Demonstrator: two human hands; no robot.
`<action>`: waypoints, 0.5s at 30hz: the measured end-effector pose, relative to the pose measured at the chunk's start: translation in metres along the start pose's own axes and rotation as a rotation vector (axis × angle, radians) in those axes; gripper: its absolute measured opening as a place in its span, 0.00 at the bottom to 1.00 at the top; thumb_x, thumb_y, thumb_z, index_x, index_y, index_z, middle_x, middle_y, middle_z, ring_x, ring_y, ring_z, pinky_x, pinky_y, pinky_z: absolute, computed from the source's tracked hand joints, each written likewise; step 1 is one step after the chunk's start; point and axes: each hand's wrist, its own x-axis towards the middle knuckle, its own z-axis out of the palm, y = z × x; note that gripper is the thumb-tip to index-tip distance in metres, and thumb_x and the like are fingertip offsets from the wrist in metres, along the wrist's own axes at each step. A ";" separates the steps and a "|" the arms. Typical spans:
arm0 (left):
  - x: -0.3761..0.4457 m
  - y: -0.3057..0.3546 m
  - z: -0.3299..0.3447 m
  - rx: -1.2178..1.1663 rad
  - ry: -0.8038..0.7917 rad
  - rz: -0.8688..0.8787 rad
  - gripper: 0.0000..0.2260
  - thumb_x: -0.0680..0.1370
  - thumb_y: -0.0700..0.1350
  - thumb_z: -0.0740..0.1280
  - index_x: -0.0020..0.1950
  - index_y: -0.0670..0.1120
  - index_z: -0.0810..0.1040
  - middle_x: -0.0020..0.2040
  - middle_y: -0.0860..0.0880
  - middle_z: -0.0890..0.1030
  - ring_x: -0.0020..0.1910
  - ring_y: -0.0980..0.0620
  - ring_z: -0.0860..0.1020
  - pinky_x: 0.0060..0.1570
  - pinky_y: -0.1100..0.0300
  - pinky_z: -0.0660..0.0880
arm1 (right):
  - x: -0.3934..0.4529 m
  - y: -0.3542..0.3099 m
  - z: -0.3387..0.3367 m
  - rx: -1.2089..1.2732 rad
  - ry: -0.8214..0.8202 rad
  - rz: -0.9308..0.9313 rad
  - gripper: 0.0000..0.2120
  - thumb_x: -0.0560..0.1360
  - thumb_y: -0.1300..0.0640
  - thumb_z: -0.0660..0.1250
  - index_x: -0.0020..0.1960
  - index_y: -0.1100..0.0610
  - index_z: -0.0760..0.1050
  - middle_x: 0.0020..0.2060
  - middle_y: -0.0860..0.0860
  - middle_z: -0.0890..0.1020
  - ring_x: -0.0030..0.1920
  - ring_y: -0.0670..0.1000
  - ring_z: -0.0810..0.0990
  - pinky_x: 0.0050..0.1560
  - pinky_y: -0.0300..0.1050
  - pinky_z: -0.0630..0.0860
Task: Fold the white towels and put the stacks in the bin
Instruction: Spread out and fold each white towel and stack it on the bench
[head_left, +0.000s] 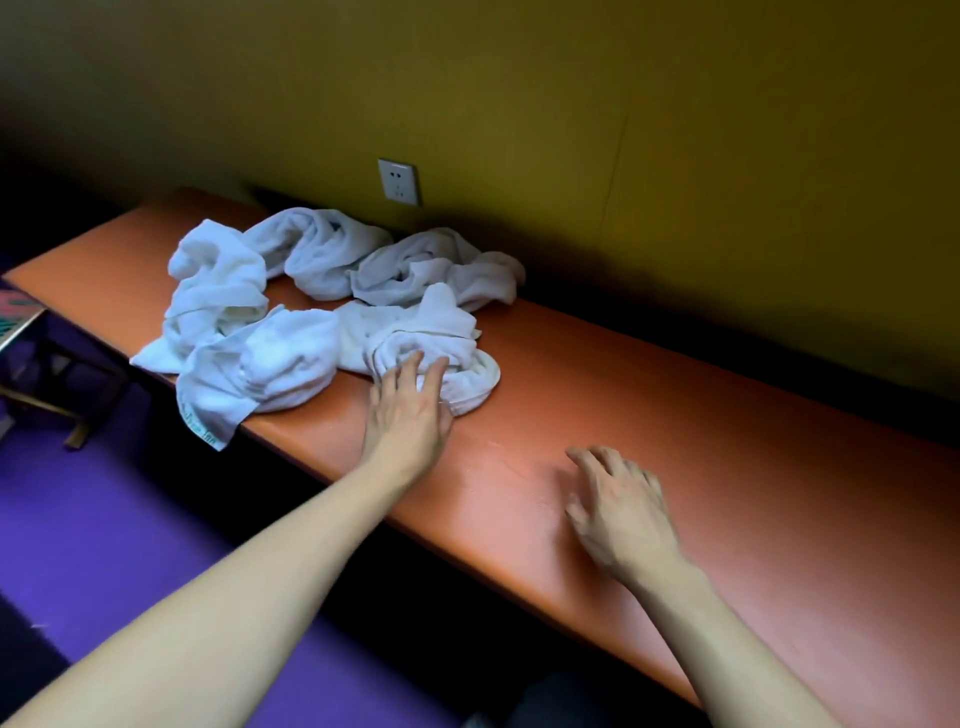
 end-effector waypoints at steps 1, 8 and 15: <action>0.016 -0.005 0.000 0.016 0.000 -0.013 0.26 0.77 0.45 0.67 0.76 0.48 0.69 0.75 0.40 0.69 0.70 0.35 0.70 0.65 0.40 0.69 | 0.002 0.000 0.003 -0.005 -0.007 0.004 0.26 0.77 0.49 0.62 0.75 0.46 0.65 0.71 0.49 0.71 0.68 0.55 0.72 0.70 0.52 0.63; 0.070 -0.032 0.008 -0.131 -0.176 -0.243 0.17 0.80 0.46 0.64 0.68 0.48 0.72 0.64 0.40 0.75 0.64 0.36 0.73 0.59 0.44 0.70 | -0.006 0.008 0.001 0.032 0.030 0.009 0.26 0.78 0.49 0.63 0.75 0.46 0.66 0.70 0.49 0.72 0.67 0.55 0.72 0.69 0.52 0.63; -0.008 -0.004 0.003 -0.437 -0.336 0.051 0.08 0.71 0.51 0.62 0.49 0.55 0.70 0.42 0.50 0.80 0.45 0.43 0.79 0.44 0.48 0.78 | -0.027 0.010 -0.018 0.056 0.057 0.021 0.26 0.77 0.51 0.63 0.75 0.47 0.66 0.68 0.49 0.73 0.65 0.55 0.72 0.67 0.52 0.63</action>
